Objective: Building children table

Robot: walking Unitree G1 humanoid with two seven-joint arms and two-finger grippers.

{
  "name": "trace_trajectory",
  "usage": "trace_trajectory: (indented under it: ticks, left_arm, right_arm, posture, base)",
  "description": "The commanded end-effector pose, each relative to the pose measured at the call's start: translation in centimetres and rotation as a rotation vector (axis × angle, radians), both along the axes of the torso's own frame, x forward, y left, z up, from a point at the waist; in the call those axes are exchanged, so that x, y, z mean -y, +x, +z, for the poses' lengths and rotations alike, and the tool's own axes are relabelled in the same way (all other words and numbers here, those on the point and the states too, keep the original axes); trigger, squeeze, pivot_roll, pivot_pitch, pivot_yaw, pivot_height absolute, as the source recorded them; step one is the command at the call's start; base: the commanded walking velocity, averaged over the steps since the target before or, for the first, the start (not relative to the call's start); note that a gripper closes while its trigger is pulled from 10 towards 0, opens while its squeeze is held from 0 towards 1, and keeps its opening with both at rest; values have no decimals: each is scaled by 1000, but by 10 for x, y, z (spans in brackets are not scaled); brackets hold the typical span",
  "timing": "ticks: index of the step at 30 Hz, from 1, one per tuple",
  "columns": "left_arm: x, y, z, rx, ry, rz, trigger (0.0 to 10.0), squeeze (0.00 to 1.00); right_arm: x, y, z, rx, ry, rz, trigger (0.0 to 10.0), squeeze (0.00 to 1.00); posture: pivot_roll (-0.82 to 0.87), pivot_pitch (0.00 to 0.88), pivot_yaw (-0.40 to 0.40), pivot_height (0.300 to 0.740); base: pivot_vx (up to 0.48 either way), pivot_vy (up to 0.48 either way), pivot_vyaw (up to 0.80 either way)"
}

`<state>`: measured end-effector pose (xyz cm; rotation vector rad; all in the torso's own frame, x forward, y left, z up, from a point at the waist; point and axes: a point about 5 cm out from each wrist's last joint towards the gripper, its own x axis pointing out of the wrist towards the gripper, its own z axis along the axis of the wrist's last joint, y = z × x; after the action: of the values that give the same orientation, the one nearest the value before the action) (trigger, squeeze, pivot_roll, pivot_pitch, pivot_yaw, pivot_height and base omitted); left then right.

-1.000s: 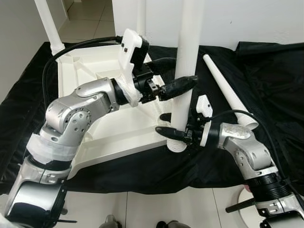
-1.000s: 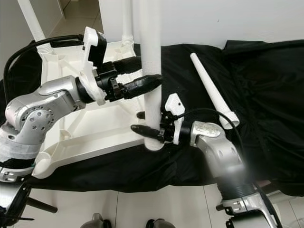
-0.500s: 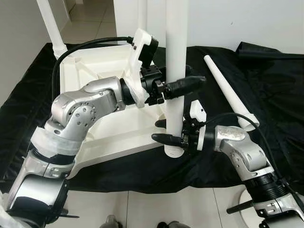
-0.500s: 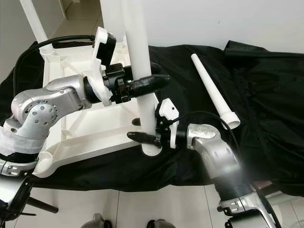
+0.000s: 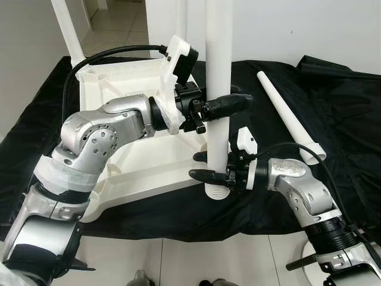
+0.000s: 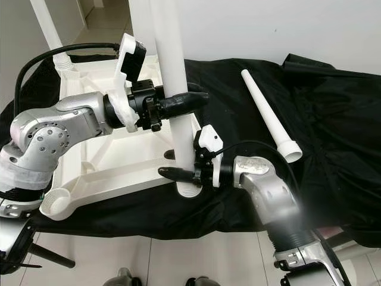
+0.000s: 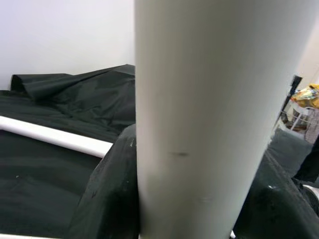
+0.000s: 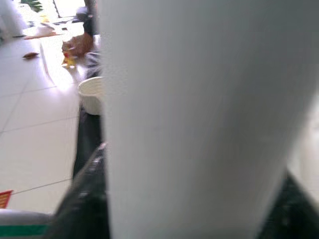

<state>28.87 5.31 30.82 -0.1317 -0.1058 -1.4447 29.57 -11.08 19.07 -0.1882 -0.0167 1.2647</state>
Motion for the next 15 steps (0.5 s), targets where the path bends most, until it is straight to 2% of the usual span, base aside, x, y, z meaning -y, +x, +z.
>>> trace_trajectory:
  ticks: [1, 7, 8, 9, 11, 13, 15]
  left_arm:
    - [3, -20, 5, 108, 26, -389, 10000, 0]
    - [6, -8, 11, 104, 71, -276, 10000, 0]
    - [6, -4, 15, 98, 79, -239, 10000, 0]
    - [7, 1, 17, 114, 114, -190, 10000, 0]
    - [8, 7, 21, 141, 167, -125, 10000, 0]
    - [8, 7, 21, 141, 167, -125, 10000, 0]
    - [9, 16, 31, 134, 140, -45, 10000, 0]
  right_arm:
    - [3, 5, 5, 20, 17, -32, 10000, 1000]
    - [6, 16, 15, 57, 78, -125, 10000, 1000]
    - [7, 19, 18, 69, 96, -153, 10000, 420]
    - [8, 22, 21, 74, 118, -183, 10000, 0]
    - [10, 25, 24, 84, 140, -218, 10000, 0]
    - [10, 25, 24, 84, 140, -218, 10000, 0]
    - [11, 31, 27, 98, 160, -272, 10000, 0]
  posture:
    - [-37, 49, -8, 740]
    - [-36, 51, -6, 740]
    - [-37, 54, -4, 740]
    - [-37, 55, -2, 740]
    - [-37, 55, -2, 740]
    - [-37, 55, -2, 740]
    - [-37, 60, -1, 740]
  base:
    - [0, 0, 0]
    - [0, 0, 0]
    - [0, 0, 0]
    - [0, 0, 0]
    - [0, 0, 0]
    - [0, 0, 0]
    - [0, 0, 0]
